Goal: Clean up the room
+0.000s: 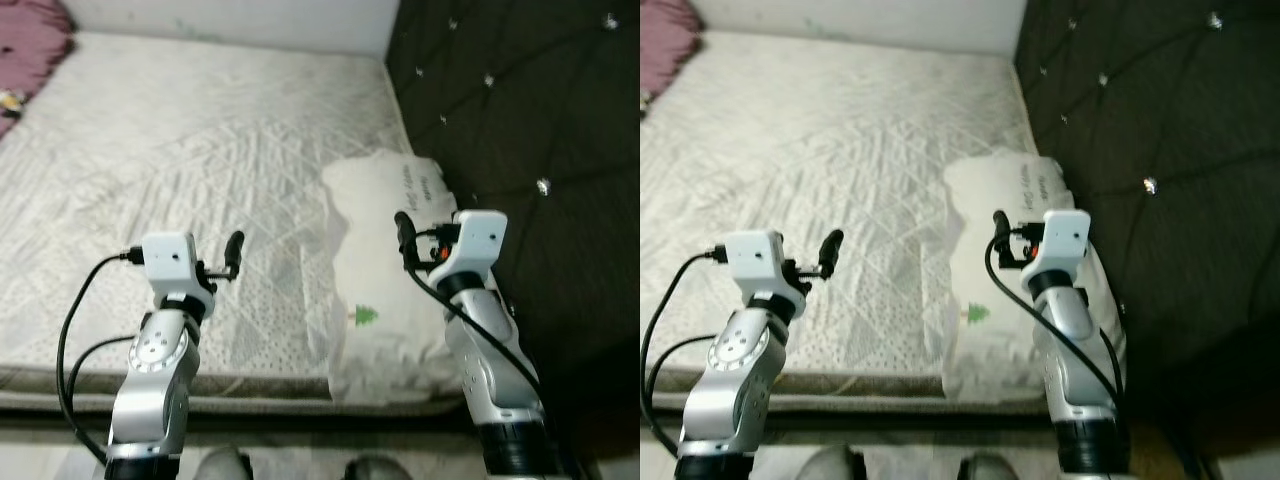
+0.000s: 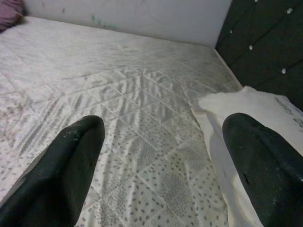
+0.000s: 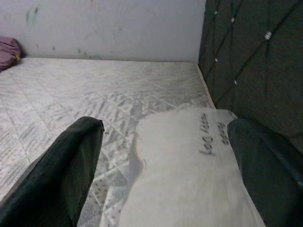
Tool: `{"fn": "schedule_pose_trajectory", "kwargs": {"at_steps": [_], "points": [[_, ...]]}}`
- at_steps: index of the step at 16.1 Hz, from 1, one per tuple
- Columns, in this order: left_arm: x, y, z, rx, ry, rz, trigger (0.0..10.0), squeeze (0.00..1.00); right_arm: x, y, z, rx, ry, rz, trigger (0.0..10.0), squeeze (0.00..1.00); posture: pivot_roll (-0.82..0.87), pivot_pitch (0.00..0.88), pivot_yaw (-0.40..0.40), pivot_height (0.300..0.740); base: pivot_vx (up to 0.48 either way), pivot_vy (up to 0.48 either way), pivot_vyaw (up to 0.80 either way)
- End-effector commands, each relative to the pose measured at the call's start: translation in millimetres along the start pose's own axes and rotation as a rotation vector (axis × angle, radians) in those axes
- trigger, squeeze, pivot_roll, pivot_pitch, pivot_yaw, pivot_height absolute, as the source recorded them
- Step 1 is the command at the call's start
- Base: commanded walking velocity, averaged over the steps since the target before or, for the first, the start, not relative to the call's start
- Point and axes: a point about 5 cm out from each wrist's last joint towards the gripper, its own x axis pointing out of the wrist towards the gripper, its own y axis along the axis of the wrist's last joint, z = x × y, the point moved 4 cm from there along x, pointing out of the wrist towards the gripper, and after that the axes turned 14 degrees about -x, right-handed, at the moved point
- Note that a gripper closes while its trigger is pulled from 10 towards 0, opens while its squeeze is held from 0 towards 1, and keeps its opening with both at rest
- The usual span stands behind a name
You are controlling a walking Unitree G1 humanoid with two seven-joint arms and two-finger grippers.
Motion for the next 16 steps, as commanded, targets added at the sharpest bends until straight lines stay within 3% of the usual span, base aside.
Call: {"fn": "schedule_pose_trajectory", "kwargs": {"at_steps": [1, 7, 16], "points": [[-0.5, -4, 1.9, -0.002, 0.000, -0.015, 10.0, 0.00, -2.3, 1, 6.9, -0.003, -0.018, -0.001, 10.0, 0.00, -0.01, 0.009, -0.086, 0.740, 0.000, 0.000, 0.00], [0.2, -3, 4.7, -0.008, -0.018, -0.004, 10.0, 0.00, -1.0, -8, 17.8, 0.028, -0.102, -0.055, 10.0, 0.00, -0.01, 0.009, -0.090, 0.740, 0.000, 0.381, 0.00], [2.4, -1, 9.4, -0.016, -0.041, 0.011, 10.0, 0.00, 1.4, -13, 18.5, 0.025, -0.102, -0.080, 10.0, 0.00, 0.00, 0.001, -0.094, 0.740, 0.000, 0.480, 0.00]]}}
